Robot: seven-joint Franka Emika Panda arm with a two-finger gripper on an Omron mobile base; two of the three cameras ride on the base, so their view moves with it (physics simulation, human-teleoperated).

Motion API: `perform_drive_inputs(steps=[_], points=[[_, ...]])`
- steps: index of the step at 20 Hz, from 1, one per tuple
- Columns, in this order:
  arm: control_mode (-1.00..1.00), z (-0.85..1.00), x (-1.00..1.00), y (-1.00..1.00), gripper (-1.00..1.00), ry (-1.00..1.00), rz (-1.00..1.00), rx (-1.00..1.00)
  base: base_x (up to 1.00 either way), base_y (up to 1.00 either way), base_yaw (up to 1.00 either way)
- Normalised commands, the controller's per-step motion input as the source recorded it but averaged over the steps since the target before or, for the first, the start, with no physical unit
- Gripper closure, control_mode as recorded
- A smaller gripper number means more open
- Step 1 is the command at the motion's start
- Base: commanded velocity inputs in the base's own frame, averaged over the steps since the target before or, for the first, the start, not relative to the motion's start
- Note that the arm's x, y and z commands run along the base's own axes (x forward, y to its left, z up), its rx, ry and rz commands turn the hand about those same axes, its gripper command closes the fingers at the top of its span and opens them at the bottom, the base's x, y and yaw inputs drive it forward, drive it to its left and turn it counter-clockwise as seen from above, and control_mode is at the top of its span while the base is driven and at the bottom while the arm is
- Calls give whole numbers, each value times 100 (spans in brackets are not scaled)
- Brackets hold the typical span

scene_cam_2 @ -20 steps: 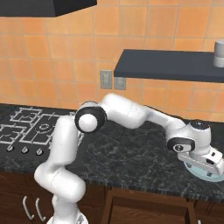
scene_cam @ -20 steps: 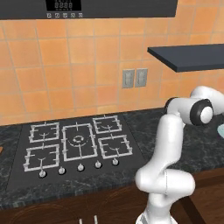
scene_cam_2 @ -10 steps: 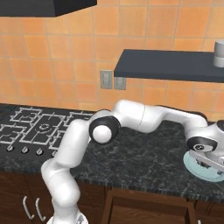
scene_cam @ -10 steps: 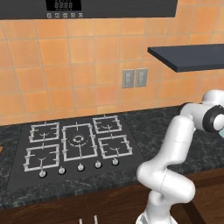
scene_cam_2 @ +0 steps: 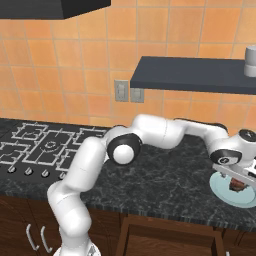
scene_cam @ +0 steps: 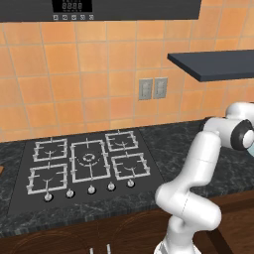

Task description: Pick up the knife from the drawer and place it on the cutting board. Then place the meat from the plate to the cutting board.

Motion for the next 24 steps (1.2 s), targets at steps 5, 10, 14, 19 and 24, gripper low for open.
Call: perform_drive_inputs(steps=[5, 10, 14, 19, 24], points=[[-100, -26, 26, -29, -100, 0, -2, -3, 0, 0, 0], [-100, -7, -6, -10, -100, 0, 6, -2, 0, 0, 0], [-100, -8, -4, 24, -100, 0, 16, -7, 0, 0, 0], [-100, -12, 0, 37, -100, 0, 14, -8, 0, 0, 0], [-100, -50, 8, 23, -100, 1, 20, -9, 0, 0, 0]])
